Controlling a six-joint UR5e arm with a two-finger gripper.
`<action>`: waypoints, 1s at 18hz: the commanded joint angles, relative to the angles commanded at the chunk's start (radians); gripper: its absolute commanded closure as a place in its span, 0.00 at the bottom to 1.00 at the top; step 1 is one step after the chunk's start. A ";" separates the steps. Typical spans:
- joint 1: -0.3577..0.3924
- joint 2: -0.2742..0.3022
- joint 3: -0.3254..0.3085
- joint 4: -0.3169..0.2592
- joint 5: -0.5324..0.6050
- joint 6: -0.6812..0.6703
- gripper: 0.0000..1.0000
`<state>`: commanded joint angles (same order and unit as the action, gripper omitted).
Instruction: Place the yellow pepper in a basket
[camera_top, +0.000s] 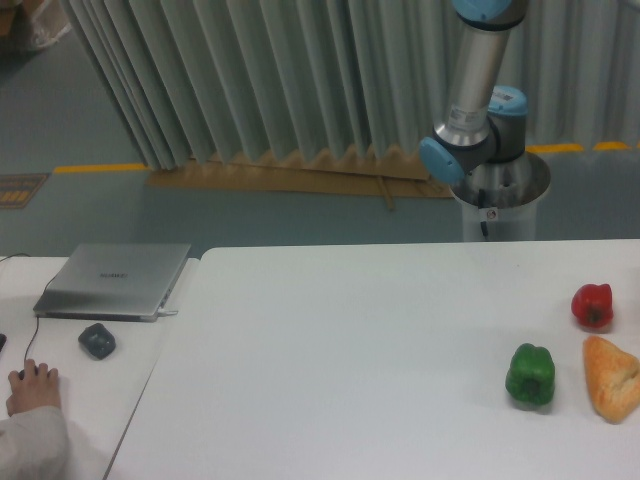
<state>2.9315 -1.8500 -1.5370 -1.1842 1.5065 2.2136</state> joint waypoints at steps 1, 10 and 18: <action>0.000 0.005 0.000 0.000 0.000 -0.018 0.00; -0.049 -0.006 0.012 0.020 -0.023 -0.210 0.00; -0.098 -0.021 -0.018 0.048 -0.084 -0.193 0.00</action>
<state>2.8333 -1.8714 -1.5554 -1.1367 1.4223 2.0202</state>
